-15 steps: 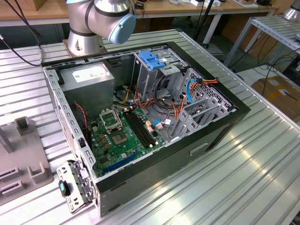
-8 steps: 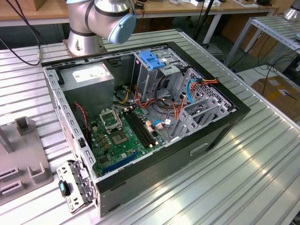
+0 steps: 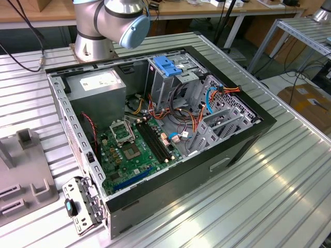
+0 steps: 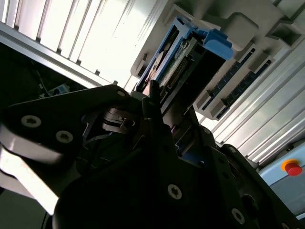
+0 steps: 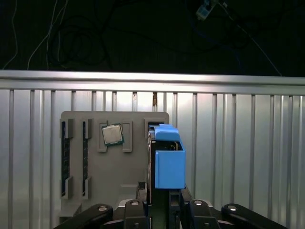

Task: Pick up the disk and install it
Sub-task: 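Pick up the disk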

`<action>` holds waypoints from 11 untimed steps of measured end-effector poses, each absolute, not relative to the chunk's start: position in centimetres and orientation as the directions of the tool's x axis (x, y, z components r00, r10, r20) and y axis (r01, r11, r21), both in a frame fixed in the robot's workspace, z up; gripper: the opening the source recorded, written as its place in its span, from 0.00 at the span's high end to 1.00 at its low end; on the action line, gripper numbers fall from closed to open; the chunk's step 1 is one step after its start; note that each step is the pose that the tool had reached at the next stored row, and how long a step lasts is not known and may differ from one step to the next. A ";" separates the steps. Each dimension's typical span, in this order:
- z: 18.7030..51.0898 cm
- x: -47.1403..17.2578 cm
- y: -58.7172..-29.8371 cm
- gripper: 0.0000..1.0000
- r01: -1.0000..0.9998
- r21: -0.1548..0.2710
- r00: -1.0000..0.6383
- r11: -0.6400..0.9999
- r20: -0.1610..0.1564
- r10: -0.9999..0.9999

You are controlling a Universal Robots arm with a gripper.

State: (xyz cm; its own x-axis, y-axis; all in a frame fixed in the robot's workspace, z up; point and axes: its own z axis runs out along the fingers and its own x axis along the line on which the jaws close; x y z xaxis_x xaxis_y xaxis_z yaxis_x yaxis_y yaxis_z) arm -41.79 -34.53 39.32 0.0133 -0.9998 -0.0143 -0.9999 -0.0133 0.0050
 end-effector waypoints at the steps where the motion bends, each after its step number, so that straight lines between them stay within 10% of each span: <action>1: 39.3 -41.8 -34.5 0.65 -1.000 0.005 0.013 -0.013 -0.014 -1.000; 11: 39.6 -41.8 -34.5 0.65 -1.000 0.005 0.013 -0.013 -0.014 -1.000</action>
State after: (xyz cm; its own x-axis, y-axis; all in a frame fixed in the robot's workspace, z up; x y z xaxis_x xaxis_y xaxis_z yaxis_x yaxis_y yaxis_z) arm -41.79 -34.53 39.56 0.0133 -0.9998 -0.0142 -0.9999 -0.0133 0.0051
